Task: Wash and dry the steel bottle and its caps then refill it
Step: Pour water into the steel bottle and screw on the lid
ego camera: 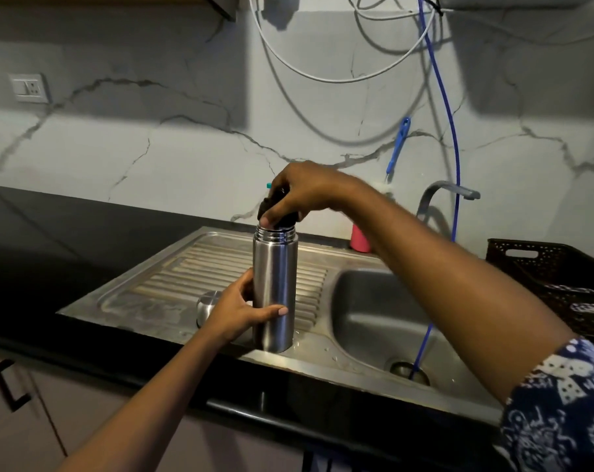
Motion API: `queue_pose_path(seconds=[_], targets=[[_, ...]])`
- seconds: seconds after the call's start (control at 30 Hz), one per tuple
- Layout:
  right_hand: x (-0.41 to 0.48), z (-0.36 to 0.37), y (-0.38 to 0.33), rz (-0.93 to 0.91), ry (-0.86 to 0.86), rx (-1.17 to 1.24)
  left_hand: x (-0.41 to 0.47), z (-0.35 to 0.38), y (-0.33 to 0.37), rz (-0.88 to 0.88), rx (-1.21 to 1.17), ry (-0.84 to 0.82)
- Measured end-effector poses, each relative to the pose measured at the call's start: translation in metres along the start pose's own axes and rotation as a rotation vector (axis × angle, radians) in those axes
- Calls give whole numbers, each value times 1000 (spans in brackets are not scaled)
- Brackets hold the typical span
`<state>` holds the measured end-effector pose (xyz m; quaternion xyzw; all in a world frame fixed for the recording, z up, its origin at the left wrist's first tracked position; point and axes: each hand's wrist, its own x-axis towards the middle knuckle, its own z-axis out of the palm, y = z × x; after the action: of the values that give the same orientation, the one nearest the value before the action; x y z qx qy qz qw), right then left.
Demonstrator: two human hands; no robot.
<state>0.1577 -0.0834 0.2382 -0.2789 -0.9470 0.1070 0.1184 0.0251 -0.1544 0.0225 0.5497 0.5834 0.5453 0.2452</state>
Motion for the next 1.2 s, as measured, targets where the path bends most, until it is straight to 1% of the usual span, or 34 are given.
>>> queue_pose_path(seconds=[0.07,0.13,0.3,0.4,0.57,0.63,0.8,0.93,1.0,1.07,1.1,1.13,1.17,1.2], targets=[[1,-18,5,-55,-105,105,-1,0,-1,2,3,7],[3,-32,10,-63,-180,159,-1,1,0,4,4,10],[15,-23,6,-98,-307,92,-2,1,1,-6,1,8],[16,-18,8,-93,-369,100,-2,1,0,-9,2,16],[18,-18,-2,-91,-304,-12,-2,2,0,-4,19,29],[18,-18,-6,-52,-289,-24,-3,3,0,-6,36,23],[18,-9,-16,62,-151,-129,-4,5,2,-7,44,44],[17,-5,-30,152,-155,-194,-4,5,0,-3,53,49],[15,3,-30,184,-64,-262,-4,6,0,-1,60,65],[15,17,-28,208,88,-398,-4,7,-2,3,68,77],[15,23,-29,222,140,-481,-3,7,-2,4,66,82],[15,25,-33,233,157,-549,-3,6,-2,1,60,83],[15,22,-36,248,118,-571,-3,5,-2,2,51,79],[16,16,-36,264,34,-500,-3,4,-1,1,49,68]])
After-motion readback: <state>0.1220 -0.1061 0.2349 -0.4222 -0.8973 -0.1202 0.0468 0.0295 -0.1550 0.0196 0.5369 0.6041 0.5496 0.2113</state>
